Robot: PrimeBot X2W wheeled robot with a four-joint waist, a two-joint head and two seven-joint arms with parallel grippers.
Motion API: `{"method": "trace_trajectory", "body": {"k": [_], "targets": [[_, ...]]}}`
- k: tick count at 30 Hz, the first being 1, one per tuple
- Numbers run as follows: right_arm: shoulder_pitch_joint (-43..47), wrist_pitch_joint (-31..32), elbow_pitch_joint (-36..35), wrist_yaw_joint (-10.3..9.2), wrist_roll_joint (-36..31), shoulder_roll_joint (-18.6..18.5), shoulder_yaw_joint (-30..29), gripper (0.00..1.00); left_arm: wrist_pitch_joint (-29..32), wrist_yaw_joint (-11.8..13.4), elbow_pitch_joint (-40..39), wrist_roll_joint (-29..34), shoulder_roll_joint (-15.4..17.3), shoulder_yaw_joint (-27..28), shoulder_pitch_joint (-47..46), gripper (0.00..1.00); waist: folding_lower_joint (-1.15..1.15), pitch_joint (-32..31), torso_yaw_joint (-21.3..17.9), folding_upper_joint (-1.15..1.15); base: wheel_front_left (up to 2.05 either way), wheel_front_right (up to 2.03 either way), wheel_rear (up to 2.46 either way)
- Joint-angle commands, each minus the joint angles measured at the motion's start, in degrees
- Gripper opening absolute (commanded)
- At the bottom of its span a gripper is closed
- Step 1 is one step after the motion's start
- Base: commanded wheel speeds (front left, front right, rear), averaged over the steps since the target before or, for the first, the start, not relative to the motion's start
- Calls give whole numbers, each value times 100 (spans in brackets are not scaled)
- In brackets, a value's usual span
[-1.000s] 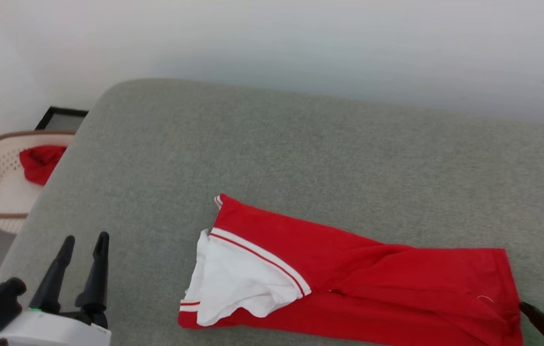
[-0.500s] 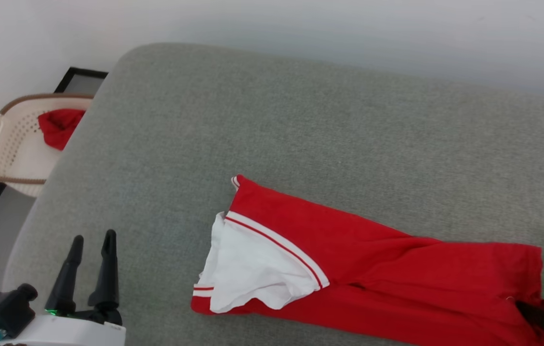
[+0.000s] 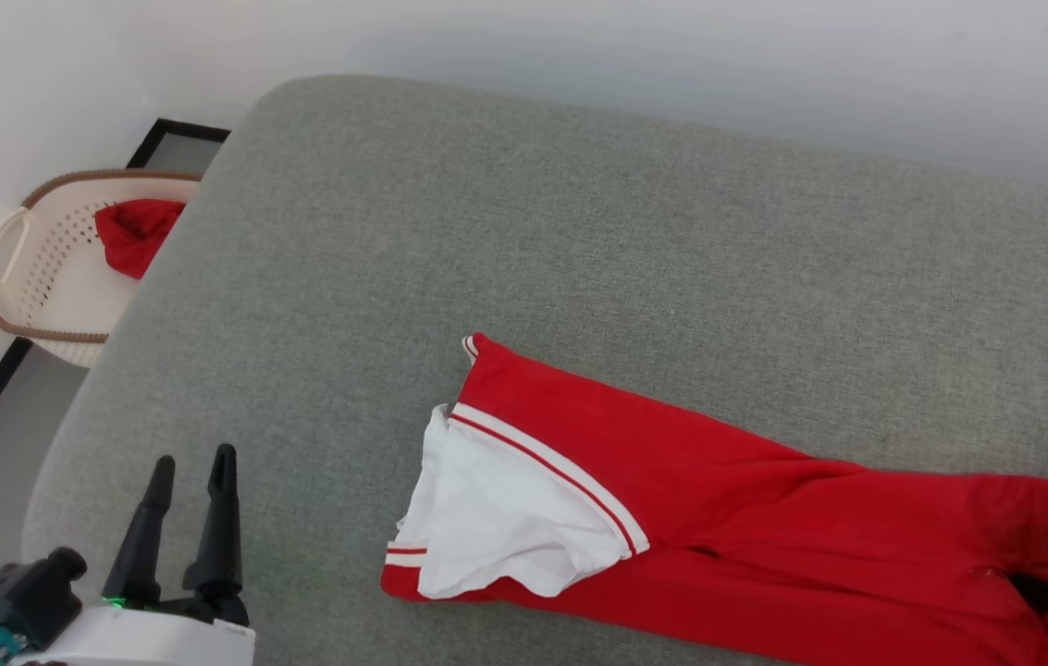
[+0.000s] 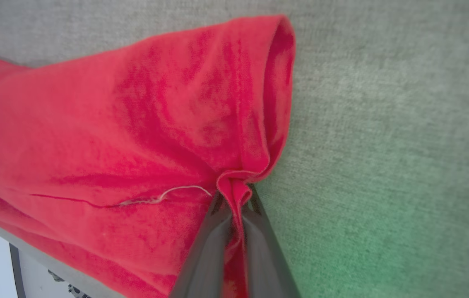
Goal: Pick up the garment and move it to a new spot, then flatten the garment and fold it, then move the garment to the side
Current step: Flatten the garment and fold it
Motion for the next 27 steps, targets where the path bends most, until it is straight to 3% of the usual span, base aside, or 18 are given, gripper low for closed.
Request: {"method": "trace_trajectory", "body": {"k": [1, 20, 27], "targets": [[30, -67, 165, -11, 0, -18, 19, 0, -22, -24, -15, -28, 6, 24, 54, 100, 0, -31, -20, 0, 0, 0, 0], [-74, -688, 744, -9, -160, -1018, -836, 0, -22, -26, -7, 3, 55, 59, 324, 100, 0, -451, -483, 0, 0, 0, 0], [-135, -598, 730, -9, -61, -1071, -824, 0, -22, -26, 25, -23, 111, 50, 450, 100, 0, -651, -656, 0, 0, 0, 0]]}}
